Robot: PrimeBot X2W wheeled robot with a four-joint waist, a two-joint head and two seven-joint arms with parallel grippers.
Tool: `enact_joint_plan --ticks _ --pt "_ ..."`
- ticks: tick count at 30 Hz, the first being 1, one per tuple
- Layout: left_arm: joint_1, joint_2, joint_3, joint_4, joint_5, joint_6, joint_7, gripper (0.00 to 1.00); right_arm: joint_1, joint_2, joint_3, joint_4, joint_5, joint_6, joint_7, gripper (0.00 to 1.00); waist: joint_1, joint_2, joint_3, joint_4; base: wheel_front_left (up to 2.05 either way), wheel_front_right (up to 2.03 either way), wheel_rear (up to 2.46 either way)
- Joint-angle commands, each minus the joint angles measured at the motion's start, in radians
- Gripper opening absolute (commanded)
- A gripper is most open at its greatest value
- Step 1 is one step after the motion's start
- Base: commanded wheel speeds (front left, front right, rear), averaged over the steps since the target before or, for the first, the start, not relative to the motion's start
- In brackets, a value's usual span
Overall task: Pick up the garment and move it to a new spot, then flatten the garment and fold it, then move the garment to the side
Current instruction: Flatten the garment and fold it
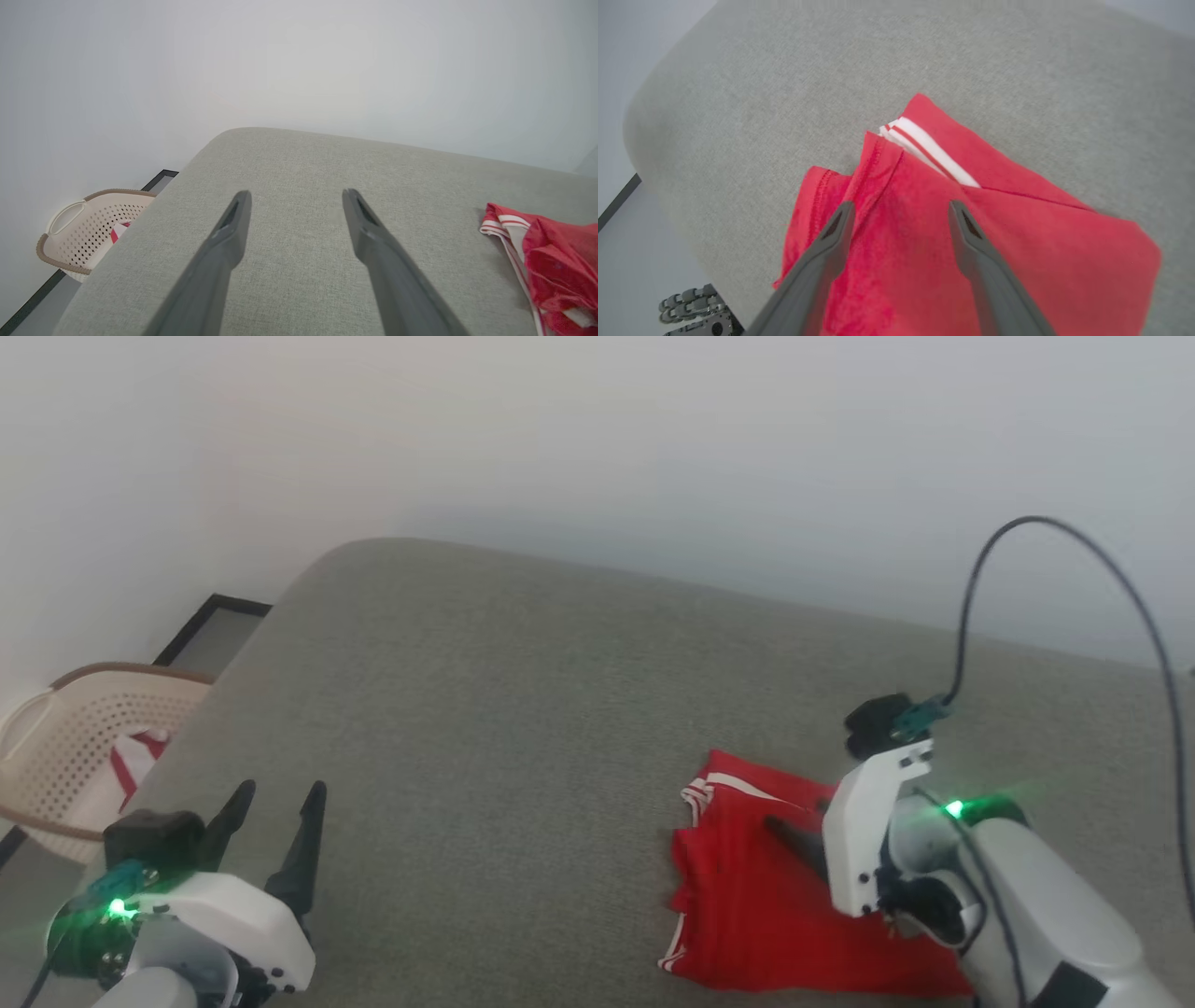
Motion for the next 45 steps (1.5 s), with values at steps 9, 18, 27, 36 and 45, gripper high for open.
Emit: enact_joint_plan --ticks 9,18,27,36,45 --pt "0.06 0.019 0.042 -0.01 -0.017 0.009 -0.027 1.0 0.023 -0.101 -0.061 -0.121 0.025 -0.001 -0.112 1.0 0.0 0.0 0.001 -0.086 0.0 0.0 0.0" --pt "0.106 0.039 0.077 -0.035 -0.018 0.019 -0.035 1.0 0.115 -0.168 -0.234 -0.221 -0.008 -0.001 -0.272 1.0 0.0 0.0 0.0 -0.169 0.0 0.0 0.0" --pt "0.158 0.049 0.114 -0.057 -0.018 0.035 -0.039 1.0 0.257 -0.161 -0.411 -0.308 -0.063 -0.001 -0.423 1.0 0.0 0.0 0.002 -0.251 0.0 0.0 0.0" --pt "0.186 0.047 0.138 -0.071 -0.009 0.038 -0.042 1.0 0.391 -0.118 -0.524 -0.375 -0.138 -0.001 -0.492 1.0 0.0 0.0 0.008 -0.293 0.0 0.0 0.0" --pt "0.196 0.037 0.149 -0.071 0.0 0.028 -0.041 1.0 0.46 -0.068 -0.579 -0.441 -0.181 -0.001 -0.481 1.0 0.0 0.0 0.011 -0.292 0.0 0.0 0.0"
